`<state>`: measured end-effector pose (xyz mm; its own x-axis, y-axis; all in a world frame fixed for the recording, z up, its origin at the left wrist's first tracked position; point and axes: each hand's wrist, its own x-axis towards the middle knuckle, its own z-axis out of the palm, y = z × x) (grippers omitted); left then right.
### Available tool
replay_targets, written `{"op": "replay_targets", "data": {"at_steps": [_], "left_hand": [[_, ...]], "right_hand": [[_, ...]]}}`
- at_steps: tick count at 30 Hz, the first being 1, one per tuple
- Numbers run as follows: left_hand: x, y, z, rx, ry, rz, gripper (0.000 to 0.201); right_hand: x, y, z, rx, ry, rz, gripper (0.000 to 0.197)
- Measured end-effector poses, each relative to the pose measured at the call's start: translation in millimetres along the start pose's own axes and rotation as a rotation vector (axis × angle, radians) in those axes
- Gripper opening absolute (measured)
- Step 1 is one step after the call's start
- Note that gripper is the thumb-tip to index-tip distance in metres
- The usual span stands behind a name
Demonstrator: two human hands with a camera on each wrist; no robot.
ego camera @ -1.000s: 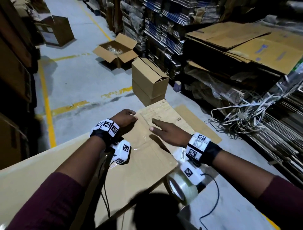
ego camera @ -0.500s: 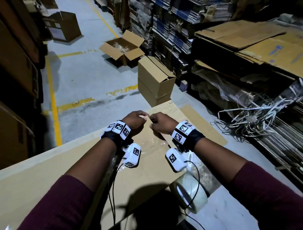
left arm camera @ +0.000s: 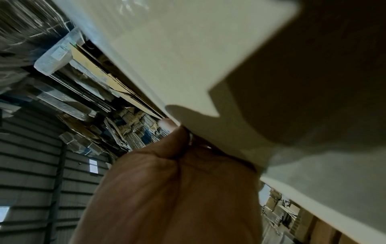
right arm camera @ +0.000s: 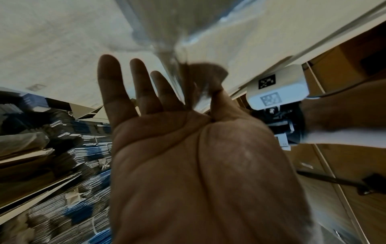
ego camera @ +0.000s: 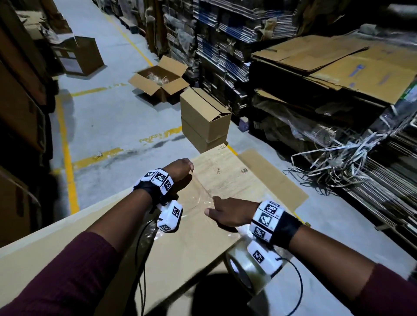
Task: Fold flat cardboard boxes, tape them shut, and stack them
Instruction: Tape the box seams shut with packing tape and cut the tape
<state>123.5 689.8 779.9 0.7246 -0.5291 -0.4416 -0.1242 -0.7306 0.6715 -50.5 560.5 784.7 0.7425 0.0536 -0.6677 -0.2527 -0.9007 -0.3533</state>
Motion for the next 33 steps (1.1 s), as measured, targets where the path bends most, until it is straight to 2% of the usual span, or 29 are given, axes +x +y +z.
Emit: {"op": "replay_targets", "data": {"at_steps": [2,5,7,9,12,15,17,20,23,25,27,30,32,33], "left_hand": [[-3,-2,-1,0.0,-0.01,0.013,0.037],[-10,-1,-3,-0.038,0.024,0.046,0.043],[-15,2,-4,-0.044,0.04,0.059,0.047],[-15,3,-4,-0.035,0.052,0.064,0.054],[-24,9,-3,0.025,0.092,0.037,0.048],[-41,16,-1,0.018,0.101,-0.021,0.08],[-56,19,2,-0.026,0.111,0.004,0.087],[-76,16,11,-0.092,0.1,0.037,0.065],[-92,11,31,-0.144,0.142,0.059,0.039],[-101,6,46,-0.24,0.193,0.061,0.025],[-116,7,64,-0.326,0.27,0.051,0.019],[-150,19,93,-0.393,0.422,0.025,0.007],[-173,29,117,-0.388,0.431,-0.03,0.006],[-184,34,129,-0.409,0.387,-0.047,0.007]], "right_hand": [[-12,7,4,-0.014,0.023,-0.017,0.066],[-23,7,12,-0.016,0.148,-0.13,0.078],[-27,4,27,-0.036,0.162,-0.2,0.085],[-29,4,46,-0.093,0.175,-0.198,0.094],[-38,10,62,-0.183,0.229,-0.163,0.098],[-57,19,62,-0.266,0.239,-0.184,0.096],[-71,28,66,-0.308,0.228,-0.224,0.096],[-83,44,67,-0.323,0.199,-0.308,0.099],[-72,60,61,-0.261,0.253,-0.437,0.081],[-61,71,54,-0.09,0.298,-0.567,0.067],[-50,81,46,0.067,0.332,-0.665,0.057],[-34,85,31,0.144,0.376,-0.739,0.054],[-25,86,24,0.191,0.354,-0.741,0.052],[-19,87,24,0.236,0.354,-0.736,0.05]]}}
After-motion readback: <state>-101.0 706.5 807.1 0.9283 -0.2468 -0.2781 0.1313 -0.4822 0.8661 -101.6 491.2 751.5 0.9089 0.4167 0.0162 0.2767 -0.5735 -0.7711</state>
